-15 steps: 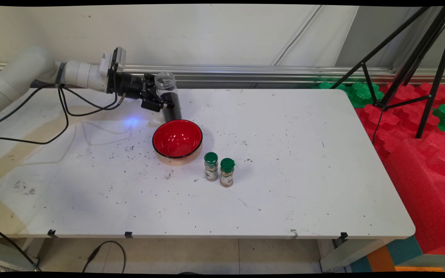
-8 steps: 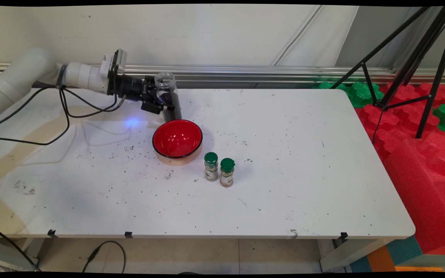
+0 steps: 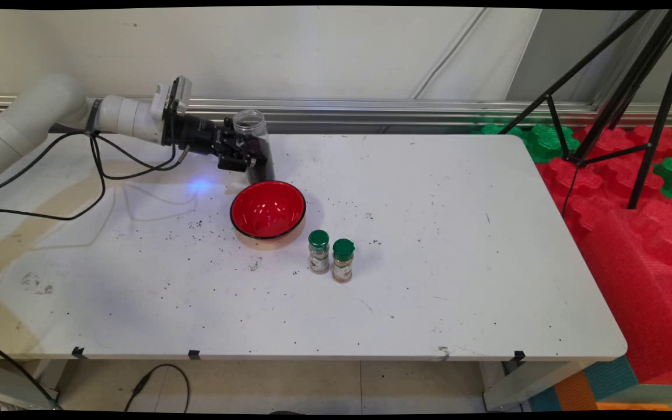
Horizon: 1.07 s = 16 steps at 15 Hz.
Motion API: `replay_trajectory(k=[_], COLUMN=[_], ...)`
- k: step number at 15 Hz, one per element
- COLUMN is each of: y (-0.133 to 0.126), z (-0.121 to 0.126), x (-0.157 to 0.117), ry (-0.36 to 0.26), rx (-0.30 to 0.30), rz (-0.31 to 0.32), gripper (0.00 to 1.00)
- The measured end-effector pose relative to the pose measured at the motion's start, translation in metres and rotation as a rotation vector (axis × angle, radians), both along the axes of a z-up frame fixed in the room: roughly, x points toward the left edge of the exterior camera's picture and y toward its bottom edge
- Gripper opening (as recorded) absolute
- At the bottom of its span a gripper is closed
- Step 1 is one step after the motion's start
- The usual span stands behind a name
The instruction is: Pour the black seasoning powder in the red bowl
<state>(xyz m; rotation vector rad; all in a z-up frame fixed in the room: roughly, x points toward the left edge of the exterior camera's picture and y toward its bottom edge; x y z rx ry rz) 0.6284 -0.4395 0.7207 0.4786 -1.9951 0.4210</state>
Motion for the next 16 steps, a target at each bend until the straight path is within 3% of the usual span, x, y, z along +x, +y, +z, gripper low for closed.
replay_trajectory(k=[9,16], y=[0.003,0.008], z=[0.005,0.020], x=[0.001,-0.003], ry=[0.014,0.025], rx=[0.013,-0.012], rz=[0.020,0.022], gripper=[0.00,0.00])
